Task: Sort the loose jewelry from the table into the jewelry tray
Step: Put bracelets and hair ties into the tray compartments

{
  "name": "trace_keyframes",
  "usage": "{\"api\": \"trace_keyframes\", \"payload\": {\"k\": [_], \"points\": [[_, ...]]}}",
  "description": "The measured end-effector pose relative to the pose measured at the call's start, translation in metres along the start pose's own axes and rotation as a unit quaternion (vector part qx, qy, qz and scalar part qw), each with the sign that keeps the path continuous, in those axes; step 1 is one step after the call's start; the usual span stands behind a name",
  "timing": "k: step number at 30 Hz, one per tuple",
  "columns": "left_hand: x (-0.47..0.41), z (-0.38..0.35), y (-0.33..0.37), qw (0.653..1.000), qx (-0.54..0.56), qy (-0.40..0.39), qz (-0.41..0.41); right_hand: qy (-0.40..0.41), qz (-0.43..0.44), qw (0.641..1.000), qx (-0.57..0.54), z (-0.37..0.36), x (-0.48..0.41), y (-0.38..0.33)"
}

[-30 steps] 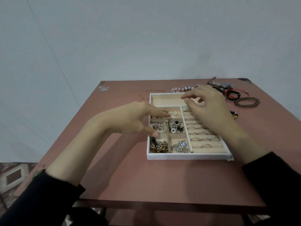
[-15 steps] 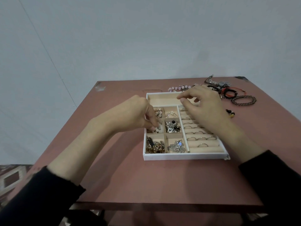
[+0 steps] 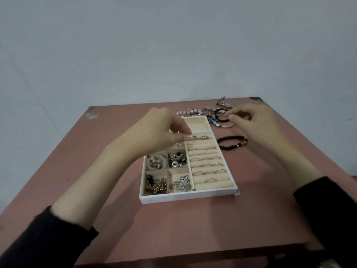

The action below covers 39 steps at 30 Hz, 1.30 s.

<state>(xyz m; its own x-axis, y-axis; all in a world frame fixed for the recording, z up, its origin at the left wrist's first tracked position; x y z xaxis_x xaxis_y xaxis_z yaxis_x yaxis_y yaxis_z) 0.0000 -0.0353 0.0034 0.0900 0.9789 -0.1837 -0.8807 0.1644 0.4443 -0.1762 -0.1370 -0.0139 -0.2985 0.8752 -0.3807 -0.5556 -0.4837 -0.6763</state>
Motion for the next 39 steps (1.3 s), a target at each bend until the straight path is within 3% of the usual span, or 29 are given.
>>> {"api": "trace_keyframes", "payload": {"k": [7,11,17,23,27,31,34,39], "points": [[-0.039,-0.032,0.024,0.999,0.0,0.038,0.0,-0.08,-0.079,0.991,0.075,-0.002,-0.003,0.046],[-0.051,-0.041,0.029,0.999,-0.006,0.043,-0.004,-0.125,-0.063,0.984,0.11,-0.006,-0.001,0.047],[-0.058,-0.045,0.032,0.999,-0.001,0.047,-0.006,-0.124,-0.064,0.985,0.101,-0.006,0.001,0.049],[-0.06,-0.048,0.037,0.999,0.003,0.04,-0.016,-0.033,-0.165,0.971,-0.169,0.02,-0.003,0.057],[-0.062,-0.049,0.039,0.999,0.001,0.039,-0.018,0.1,-0.174,0.945,-0.259,0.046,-0.005,0.061],[-0.071,-0.055,0.049,0.999,0.005,0.029,-0.036,0.197,-0.148,0.934,-0.26,0.062,-0.001,0.063],[-0.087,-0.071,0.063,0.998,-0.013,-0.008,-0.057,0.223,-0.139,0.937,-0.228,0.065,0.0,0.065],[-0.112,-0.123,0.081,0.974,-0.156,-0.111,-0.116,0.24,-0.159,0.932,-0.222,0.063,0.0,0.073]]}}
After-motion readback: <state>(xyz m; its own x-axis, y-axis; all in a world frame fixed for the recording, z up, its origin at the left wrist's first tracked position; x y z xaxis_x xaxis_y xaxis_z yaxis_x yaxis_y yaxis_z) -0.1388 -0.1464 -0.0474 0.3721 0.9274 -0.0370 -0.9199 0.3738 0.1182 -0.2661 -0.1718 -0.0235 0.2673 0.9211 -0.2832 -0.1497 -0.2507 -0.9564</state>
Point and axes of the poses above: each hand's wrist, its own x-axis away from the middle knuckle, its own z-axis out of the back of the hand, y = z × x, the point moved 7 cm from there along -x, towards the middle knuckle, and after that the axes turned 4 degrees about -z, right-handed, at the moved point
